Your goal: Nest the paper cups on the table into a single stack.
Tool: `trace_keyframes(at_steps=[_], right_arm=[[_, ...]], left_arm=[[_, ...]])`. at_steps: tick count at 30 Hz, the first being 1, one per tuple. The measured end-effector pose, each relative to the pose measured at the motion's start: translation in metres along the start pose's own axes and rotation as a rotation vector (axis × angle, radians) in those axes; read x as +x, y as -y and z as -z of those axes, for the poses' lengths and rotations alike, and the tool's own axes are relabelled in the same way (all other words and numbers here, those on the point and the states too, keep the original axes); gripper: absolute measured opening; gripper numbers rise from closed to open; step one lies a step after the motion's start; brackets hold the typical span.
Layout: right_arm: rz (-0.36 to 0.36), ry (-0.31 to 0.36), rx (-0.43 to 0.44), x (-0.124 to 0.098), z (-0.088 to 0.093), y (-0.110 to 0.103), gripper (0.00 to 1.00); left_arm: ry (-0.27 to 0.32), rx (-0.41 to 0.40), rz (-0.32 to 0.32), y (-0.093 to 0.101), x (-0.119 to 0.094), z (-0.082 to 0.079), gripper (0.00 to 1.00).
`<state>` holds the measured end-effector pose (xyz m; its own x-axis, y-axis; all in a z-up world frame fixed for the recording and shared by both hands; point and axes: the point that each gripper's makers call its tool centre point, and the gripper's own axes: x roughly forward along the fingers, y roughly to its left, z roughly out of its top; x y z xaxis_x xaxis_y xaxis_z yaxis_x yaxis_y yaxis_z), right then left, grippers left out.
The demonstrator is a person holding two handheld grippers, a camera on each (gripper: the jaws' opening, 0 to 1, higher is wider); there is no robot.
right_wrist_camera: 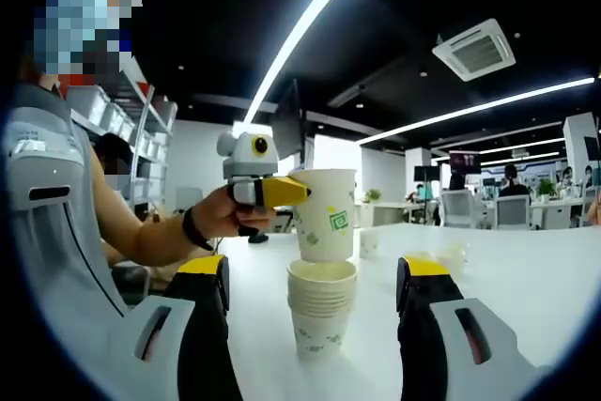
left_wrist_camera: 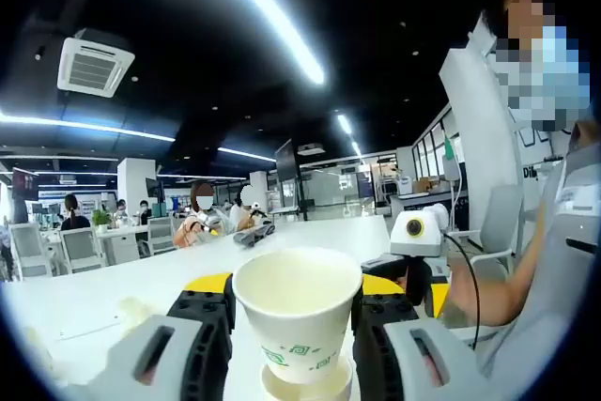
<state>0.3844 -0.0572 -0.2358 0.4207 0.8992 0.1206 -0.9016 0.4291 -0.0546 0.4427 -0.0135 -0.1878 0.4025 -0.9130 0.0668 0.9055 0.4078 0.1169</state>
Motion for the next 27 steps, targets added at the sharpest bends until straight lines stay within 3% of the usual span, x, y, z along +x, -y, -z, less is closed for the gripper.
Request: trace_keyframes(at_steps=[9,19,23,27], right_arm=[[-0.005,-0.011,-0.004,0.003,-0.001,0.003,0.76],[-0.003,-0.017,0.011,0.005,0.007,-0.002,0.76],[-0.006,-0.026,0.007,0.004,0.008,-0.002,0.76],[-0.004,-0.026,0.007,0.004,0.007,0.000,0.76]], left_arm=[[-0.013,-0.042,-0.009,0.003,-0.003,0.026,0.53],[-0.043,-0.017,-0.017,0.007,-0.004,0.043,0.54],[-0.029,-0.033,-0.020,0.008,-0.006,0.044,0.75],[-0.032,-0.012,-0.032,0.009,-0.011,0.046,0.74]])
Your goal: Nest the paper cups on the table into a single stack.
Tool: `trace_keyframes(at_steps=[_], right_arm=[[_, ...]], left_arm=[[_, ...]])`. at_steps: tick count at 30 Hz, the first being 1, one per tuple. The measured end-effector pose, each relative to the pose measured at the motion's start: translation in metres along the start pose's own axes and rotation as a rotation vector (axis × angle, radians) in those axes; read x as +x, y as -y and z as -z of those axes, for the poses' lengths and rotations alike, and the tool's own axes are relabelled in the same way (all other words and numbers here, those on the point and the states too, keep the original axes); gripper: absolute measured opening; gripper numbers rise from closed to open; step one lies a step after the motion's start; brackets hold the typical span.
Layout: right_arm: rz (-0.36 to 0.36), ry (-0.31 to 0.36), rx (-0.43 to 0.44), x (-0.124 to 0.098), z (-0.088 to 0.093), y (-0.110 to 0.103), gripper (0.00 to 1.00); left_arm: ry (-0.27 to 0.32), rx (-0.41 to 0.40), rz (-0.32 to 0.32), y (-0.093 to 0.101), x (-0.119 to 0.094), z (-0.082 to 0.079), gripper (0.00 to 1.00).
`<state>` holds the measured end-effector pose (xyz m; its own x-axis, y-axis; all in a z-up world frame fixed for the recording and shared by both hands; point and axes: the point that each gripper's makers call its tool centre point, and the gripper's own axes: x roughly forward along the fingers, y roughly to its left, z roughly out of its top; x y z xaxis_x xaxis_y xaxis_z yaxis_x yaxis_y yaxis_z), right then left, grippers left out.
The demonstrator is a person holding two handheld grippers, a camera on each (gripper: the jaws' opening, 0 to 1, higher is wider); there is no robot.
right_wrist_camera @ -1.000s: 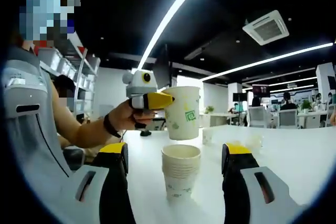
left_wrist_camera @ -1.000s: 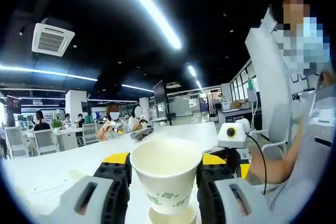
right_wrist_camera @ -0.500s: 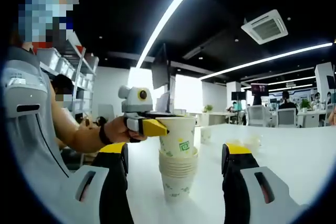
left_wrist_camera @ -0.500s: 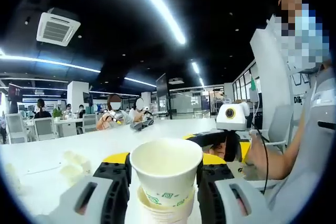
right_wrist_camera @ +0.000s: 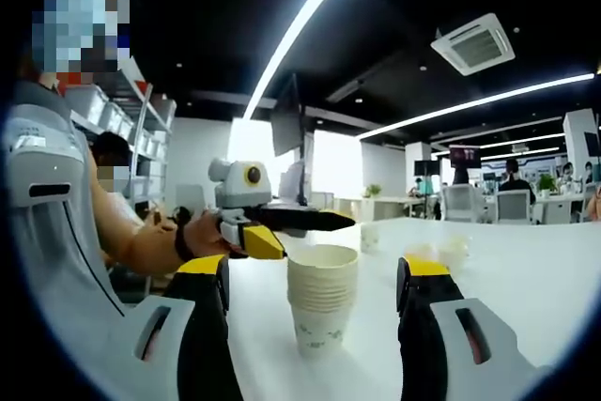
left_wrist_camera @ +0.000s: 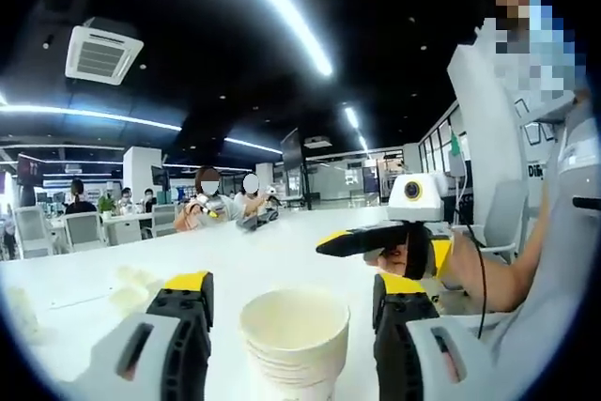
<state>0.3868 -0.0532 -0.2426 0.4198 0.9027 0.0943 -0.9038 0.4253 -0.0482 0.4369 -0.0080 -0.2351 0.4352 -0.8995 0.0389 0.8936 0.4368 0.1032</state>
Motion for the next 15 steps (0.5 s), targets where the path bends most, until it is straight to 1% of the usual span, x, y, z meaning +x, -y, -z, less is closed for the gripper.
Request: trace_keyframes(at_steps=[5,7,8,11,15], right_arm=[[0.007,0.009,0.000,-0.002,-0.001,0.002,0.76],[0.015,0.011,0.003,-0.002,0.001,0.004,0.76],[0.017,0.012,0.007,-0.003,0.001,0.005,0.76],[0.016,0.022,0.024,-0.004,0.000,0.009,0.76],[0.019,0.043,0.041,-0.003,-0.009,0.017,0.76]], left_arm=[[0.006,-0.013,-0.005,0.002,-0.007,0.001,0.72],[-0.027,-0.007,0.002,0.004,-0.010,0.007,0.68],[-0.026,-0.003,0.001,0.005,-0.012,0.007,0.68],[-0.006,-0.013,-0.005,0.006,-0.017,0.006,0.69],[0.011,-0.023,-0.005,0.010,-0.020,0.004,0.75]])
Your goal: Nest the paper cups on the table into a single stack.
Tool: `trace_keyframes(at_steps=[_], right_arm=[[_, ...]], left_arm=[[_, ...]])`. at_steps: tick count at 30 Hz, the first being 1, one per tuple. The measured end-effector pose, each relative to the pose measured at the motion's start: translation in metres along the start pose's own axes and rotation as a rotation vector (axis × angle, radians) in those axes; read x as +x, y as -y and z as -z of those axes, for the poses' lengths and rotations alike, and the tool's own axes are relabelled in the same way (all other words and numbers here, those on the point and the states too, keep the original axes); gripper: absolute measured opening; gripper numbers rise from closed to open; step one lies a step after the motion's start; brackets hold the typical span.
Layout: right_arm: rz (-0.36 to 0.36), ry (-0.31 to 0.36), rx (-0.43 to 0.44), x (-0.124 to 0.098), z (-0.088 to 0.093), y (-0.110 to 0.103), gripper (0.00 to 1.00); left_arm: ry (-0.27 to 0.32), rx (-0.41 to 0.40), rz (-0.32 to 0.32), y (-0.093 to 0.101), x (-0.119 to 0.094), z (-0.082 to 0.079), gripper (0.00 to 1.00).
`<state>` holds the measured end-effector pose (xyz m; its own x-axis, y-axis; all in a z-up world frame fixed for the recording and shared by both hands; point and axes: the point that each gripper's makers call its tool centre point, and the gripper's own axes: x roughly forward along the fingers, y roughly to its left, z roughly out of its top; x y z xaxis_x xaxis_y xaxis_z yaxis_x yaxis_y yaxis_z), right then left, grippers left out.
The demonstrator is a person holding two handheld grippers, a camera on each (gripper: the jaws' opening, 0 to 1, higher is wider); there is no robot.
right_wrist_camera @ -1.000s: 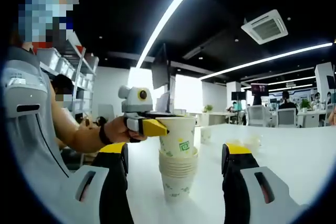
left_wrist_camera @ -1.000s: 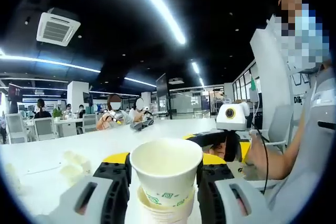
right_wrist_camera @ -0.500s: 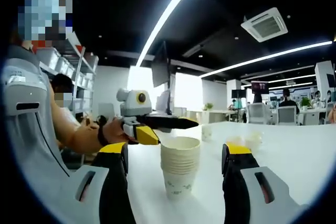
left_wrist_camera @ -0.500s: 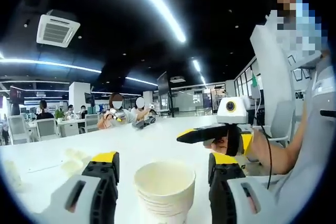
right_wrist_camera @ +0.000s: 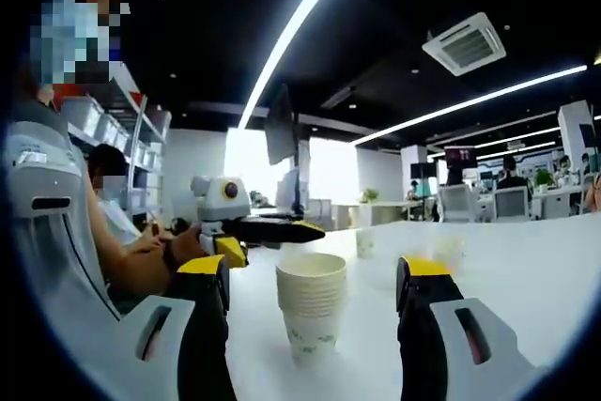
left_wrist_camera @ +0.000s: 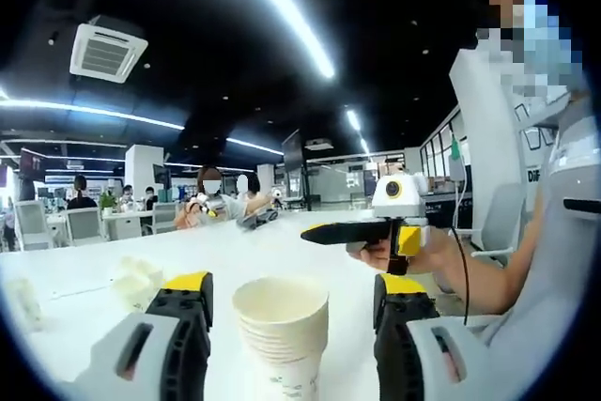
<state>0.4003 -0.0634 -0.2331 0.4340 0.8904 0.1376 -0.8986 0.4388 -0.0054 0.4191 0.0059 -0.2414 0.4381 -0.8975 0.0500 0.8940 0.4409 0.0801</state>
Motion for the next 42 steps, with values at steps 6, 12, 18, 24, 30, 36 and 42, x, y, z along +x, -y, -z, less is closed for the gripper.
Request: trace_keyframes(at_steps=[6,12,18,24,30,36,42], right_arm=[[0.011,-0.004,-0.042,0.003,-0.014,0.009,0.76],[0.048,0.015,-0.026,0.006,-0.019,0.031,0.75],[0.071,0.024,-0.020,0.009,-0.028,0.054,0.75],[0.088,0.012,-0.030,0.008,-0.033,0.077,0.75],[0.110,-0.014,-0.003,0.006,-0.017,0.118,0.75],[0.135,-0.022,-0.017,-0.002,-0.008,0.149,0.75],[0.143,-0.019,-0.024,0.000,-0.012,0.171,0.75]], left_arm=[[0.034,-0.008,-0.026,-0.005,-0.008,-0.005,0.75],[0.034,-0.006,-0.043,-0.008,-0.015,0.001,0.75],[0.033,-0.017,-0.089,-0.018,-0.028,0.008,0.75],[0.031,0.081,-0.156,-0.031,-0.040,0.014,0.74],[0.045,0.080,-0.171,-0.035,-0.038,0.027,0.75],[0.087,0.055,-0.169,-0.037,-0.040,0.034,0.72],[0.103,0.055,-0.203,-0.050,-0.046,0.035,0.70]])
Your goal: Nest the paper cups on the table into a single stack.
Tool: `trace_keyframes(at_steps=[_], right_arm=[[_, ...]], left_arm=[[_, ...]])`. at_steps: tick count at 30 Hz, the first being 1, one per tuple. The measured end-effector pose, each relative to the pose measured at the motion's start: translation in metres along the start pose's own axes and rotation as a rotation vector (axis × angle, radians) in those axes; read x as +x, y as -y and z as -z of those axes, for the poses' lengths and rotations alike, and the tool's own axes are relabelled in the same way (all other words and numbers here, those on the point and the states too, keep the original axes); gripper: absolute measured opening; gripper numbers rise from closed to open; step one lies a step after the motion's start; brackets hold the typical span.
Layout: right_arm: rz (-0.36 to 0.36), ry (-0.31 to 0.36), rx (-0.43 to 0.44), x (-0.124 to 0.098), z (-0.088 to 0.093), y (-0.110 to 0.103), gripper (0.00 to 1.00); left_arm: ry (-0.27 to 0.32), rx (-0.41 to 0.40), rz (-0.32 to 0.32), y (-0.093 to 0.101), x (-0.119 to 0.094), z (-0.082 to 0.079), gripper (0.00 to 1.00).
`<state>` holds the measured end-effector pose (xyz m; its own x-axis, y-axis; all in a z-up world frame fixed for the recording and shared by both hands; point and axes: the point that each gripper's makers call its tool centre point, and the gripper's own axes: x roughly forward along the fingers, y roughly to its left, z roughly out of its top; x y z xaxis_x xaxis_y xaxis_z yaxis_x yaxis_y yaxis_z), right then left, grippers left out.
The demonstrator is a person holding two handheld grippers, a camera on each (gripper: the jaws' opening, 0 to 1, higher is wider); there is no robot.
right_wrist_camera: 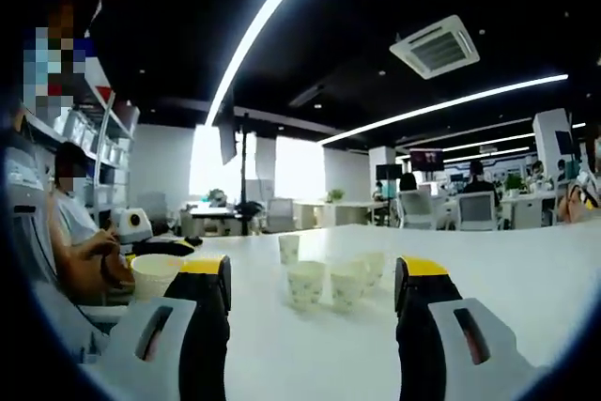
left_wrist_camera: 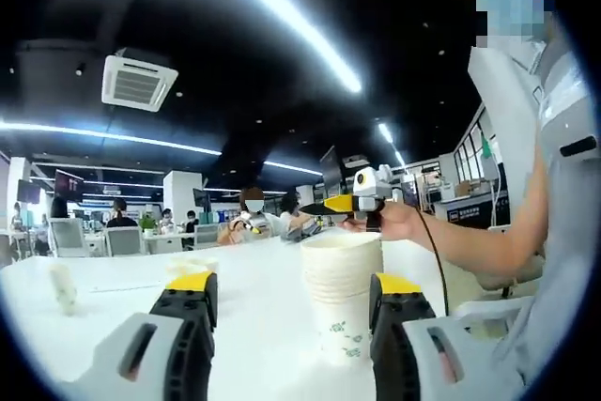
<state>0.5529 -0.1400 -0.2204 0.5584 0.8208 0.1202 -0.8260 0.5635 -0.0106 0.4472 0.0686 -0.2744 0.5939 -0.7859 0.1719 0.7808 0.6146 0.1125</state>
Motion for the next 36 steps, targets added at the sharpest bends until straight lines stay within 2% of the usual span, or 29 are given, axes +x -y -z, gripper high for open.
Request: trace_keyframes(at_steps=[3,6,8,11,16,22,24,26,32,36], right_arm=[[-0.004,-0.017,-0.008,0.009,0.001,0.008,0.75],[-0.015,-0.026,-0.016,0.021,0.004,0.013,0.75],[-0.021,-0.032,-0.018,0.029,0.007,0.015,0.75],[-0.021,-0.039,-0.016,0.038,0.011,0.019,0.74],[-0.029,-0.068,-0.018,0.054,0.020,0.027,0.73],[-0.032,-0.119,-0.014,0.069,0.038,0.044,0.73],[-0.027,-0.138,-0.010,0.075,0.045,0.052,0.73],[-0.019,-0.164,0.003,0.081,0.056,0.059,0.73],[-0.009,-0.174,0.031,0.101,0.067,0.067,0.73],[0.002,-0.164,0.055,0.118,0.064,0.073,0.73]], left_arm=[[-0.014,-0.008,-0.018,-0.007,-0.002,-0.009,0.70],[0.017,0.018,-0.040,-0.017,-0.005,-0.040,0.69],[0.041,0.001,-0.047,-0.023,-0.005,-0.058,0.68],[0.047,-0.011,-0.056,-0.027,-0.004,-0.075,0.70],[0.056,0.029,-0.078,-0.028,-0.009,-0.097,0.70],[0.079,0.020,-0.057,-0.024,-0.017,-0.112,0.70],[0.097,0.012,-0.047,-0.021,-0.021,-0.117,0.71],[0.130,0.024,-0.068,-0.024,-0.025,-0.123,0.73],[0.149,0.013,-0.081,-0.029,-0.037,-0.121,0.72],[0.142,-0.008,-0.082,-0.031,-0.039,-0.113,0.72]])
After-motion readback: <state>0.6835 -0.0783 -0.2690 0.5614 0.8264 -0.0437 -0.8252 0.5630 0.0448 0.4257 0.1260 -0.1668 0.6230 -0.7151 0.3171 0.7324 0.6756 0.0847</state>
